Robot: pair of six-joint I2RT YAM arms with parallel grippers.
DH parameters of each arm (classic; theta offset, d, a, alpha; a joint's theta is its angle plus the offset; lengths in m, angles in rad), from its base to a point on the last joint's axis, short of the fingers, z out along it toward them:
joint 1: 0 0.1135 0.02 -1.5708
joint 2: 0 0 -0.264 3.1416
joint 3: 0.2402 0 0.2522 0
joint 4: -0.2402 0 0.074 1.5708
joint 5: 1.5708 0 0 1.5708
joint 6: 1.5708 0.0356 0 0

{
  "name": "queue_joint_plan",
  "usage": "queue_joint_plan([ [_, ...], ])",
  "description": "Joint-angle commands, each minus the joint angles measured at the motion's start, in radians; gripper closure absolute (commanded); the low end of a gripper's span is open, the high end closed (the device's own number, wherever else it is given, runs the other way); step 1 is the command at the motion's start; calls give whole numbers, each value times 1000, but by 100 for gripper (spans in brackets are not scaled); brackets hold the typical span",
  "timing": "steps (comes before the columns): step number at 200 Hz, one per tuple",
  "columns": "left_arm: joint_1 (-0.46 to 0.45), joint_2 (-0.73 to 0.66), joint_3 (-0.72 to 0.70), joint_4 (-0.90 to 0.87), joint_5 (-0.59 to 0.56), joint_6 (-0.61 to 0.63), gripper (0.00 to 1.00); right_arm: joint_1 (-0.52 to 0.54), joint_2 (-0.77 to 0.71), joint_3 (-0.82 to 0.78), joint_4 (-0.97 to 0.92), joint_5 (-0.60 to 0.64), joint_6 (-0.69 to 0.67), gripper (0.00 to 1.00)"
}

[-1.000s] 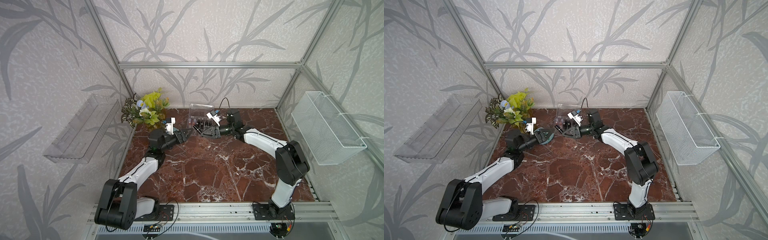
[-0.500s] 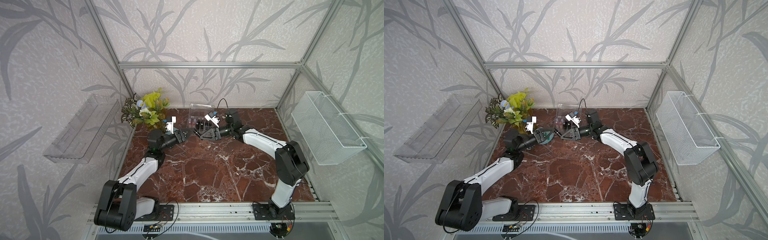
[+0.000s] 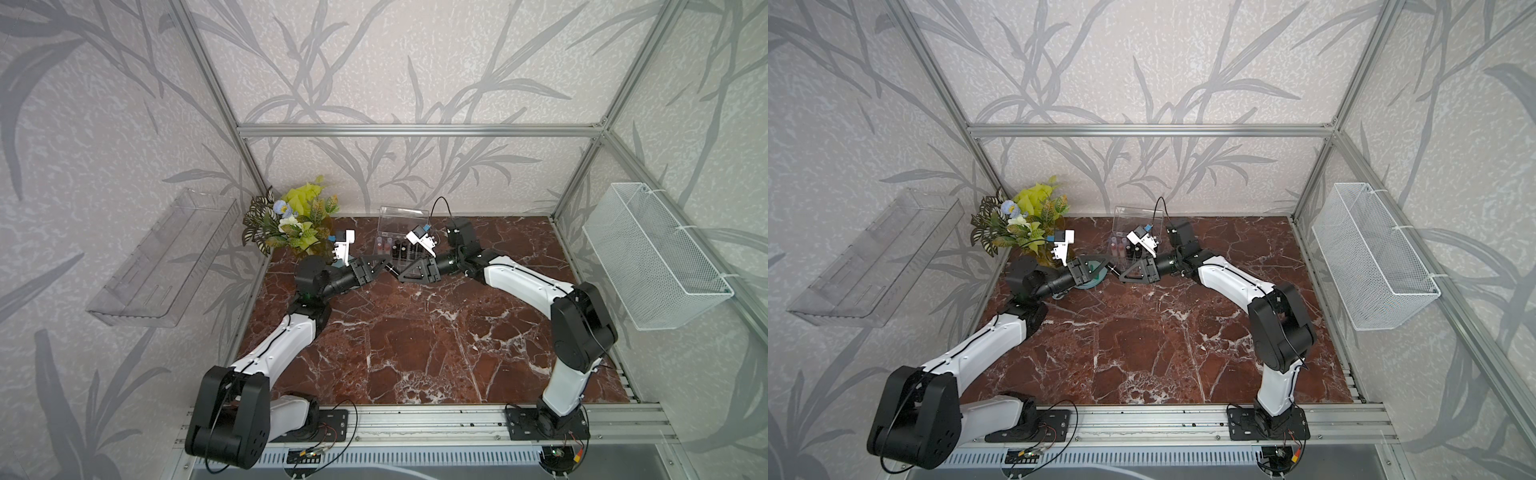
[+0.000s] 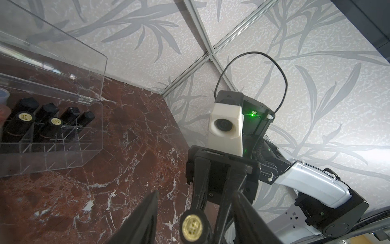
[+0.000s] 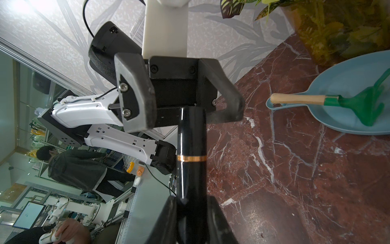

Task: Arrange the lipsticks in the organizer
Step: Pick up the lipstick at the center of the board.

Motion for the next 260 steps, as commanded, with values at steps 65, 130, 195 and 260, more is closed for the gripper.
queue_joint_plan([
  [65, -15, -38, 35, -71, 25, 63, 50, 4, 0, 35, -43, 1, -43, 80],
  [130, -20, -35, 42, -51, 23, 57, 58, 7, 14, 50, -77, 0, -66, 80],
  [195, -29, -76, 23, -110, 19, 91, 52, 7, 2, 42, -73, 5, -71, 80],
  [260, -29, -96, 34, -157, 11, 115, 63, 7, 0, 42, -70, 1, -67, 81],
])
